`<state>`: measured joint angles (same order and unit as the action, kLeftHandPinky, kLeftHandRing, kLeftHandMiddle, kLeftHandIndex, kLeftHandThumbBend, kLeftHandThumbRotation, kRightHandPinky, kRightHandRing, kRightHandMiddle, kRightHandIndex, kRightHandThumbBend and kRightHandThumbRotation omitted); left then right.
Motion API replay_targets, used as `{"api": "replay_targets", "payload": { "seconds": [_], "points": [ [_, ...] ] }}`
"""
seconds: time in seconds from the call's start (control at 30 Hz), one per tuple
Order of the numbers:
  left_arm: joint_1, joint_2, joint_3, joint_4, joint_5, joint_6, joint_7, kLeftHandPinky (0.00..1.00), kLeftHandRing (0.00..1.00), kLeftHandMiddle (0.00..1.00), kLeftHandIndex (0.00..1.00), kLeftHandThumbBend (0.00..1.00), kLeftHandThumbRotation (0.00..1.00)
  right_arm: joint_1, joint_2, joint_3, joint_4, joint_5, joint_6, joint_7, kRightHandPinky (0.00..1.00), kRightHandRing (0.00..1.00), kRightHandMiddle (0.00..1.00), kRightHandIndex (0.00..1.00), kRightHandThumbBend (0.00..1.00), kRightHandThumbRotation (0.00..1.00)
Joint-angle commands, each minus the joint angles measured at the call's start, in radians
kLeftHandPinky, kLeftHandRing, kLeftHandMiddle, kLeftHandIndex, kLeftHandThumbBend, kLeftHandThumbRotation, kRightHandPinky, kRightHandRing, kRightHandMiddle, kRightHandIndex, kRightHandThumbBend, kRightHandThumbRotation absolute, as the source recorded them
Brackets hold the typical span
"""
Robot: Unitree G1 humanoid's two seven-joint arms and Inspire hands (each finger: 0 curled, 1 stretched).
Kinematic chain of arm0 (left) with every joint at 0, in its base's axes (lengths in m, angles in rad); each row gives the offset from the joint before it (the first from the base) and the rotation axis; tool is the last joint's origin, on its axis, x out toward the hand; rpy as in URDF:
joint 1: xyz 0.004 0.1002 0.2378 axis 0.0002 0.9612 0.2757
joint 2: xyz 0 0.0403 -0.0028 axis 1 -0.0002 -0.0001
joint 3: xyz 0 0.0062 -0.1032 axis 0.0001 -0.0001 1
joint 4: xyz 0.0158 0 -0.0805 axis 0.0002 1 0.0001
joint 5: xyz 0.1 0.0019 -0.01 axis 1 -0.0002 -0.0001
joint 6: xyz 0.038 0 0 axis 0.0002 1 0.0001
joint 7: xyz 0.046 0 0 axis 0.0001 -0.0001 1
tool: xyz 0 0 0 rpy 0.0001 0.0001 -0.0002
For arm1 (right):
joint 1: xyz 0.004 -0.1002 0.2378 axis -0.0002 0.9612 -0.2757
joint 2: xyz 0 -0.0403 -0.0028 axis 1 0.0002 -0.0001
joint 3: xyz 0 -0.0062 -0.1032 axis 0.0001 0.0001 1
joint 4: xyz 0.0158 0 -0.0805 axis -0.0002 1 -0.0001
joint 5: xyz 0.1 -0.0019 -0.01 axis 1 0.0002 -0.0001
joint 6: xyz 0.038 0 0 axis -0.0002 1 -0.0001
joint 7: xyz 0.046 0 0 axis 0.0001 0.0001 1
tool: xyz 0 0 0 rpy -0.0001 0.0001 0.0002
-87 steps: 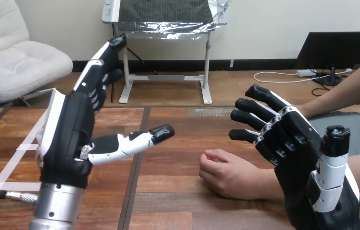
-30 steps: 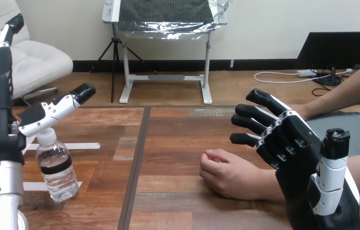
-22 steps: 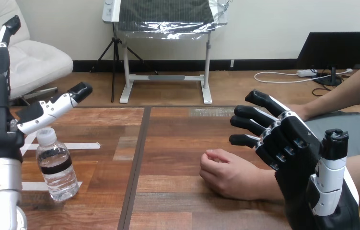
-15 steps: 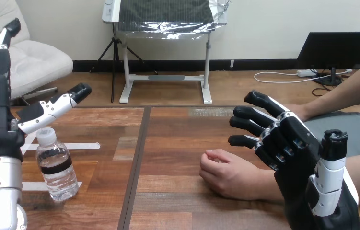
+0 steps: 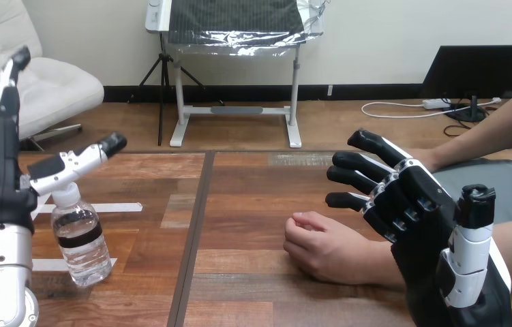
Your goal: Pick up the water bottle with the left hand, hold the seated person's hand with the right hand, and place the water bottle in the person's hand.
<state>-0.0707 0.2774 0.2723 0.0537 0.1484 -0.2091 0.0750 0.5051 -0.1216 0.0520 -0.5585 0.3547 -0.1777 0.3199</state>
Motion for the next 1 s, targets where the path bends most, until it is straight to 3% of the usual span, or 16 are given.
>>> {"api": "replay_targets", "payload": {
  "seconds": [0.0, 0.97],
  "points": [
    [-0.077, 0.033, -0.002, 0.067, -0.012, -0.029, -0.004, 1.0, 1.0, 0.98, 0.95, 0.99, 0.15, -0.036, 0.0, -0.013, -0.002, 0.012, -0.016, 0.005, 0.7, 0.78, 0.78, 0.82, 0.81, 1.0],
    [-0.14, 0.081, -0.016, 0.345, -0.003, -0.095, 0.021, 0.99, 0.99, 0.99, 0.99, 0.95, 0.22, -0.019, 0.004, -0.027, 0.002, 0.015, -0.031, 0.022, 0.71, 0.78, 0.78, 0.81, 0.81, 1.0]
  ]
}}
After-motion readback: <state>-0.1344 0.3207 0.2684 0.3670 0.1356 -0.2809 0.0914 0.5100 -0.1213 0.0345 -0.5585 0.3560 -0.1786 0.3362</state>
